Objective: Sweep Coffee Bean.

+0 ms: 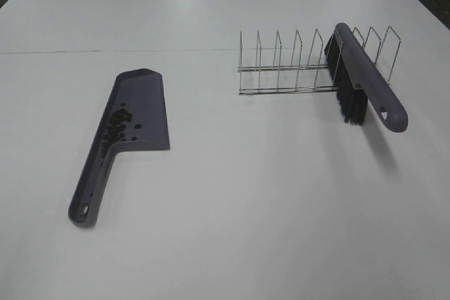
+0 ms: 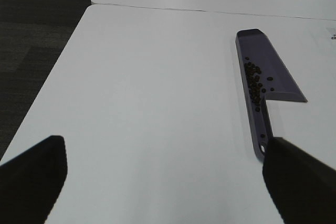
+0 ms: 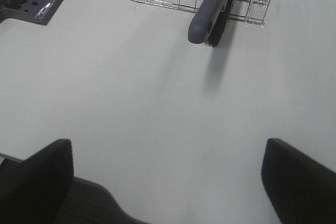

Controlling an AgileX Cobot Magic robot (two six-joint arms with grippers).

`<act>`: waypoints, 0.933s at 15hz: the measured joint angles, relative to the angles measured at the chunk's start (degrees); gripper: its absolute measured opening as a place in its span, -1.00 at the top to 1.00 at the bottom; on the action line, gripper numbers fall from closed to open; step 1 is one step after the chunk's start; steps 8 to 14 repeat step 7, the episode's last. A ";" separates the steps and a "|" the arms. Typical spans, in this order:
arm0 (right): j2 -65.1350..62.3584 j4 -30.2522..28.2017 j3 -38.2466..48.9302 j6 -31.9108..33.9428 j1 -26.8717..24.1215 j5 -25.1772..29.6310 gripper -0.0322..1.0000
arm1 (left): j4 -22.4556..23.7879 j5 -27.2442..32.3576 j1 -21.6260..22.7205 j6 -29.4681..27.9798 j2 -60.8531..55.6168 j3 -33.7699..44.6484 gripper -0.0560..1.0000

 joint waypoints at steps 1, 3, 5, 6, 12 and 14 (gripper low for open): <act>0.00 0.00 0.00 0.00 0.00 0.00 -0.72 | 0.00 0.00 0.00 0.00 0.00 0.00 -0.87; 0.00 0.00 0.00 0.00 0.00 0.00 -0.72 | 0.00 0.00 0.00 0.00 0.00 0.00 -0.87; 0.00 0.00 0.00 0.00 0.00 0.00 -0.72 | 0.00 0.00 0.00 0.00 0.00 0.00 -0.87; 0.00 0.00 0.00 0.00 0.00 0.00 -0.72 | 0.00 0.00 0.00 0.00 0.00 0.00 -0.87; 0.00 0.00 0.00 0.00 0.00 0.00 -0.72 | 0.00 0.00 0.00 0.00 0.00 0.00 -0.87; 0.00 0.00 0.00 0.00 0.00 0.00 -0.72 | 0.00 0.00 0.00 0.00 0.00 0.00 -0.87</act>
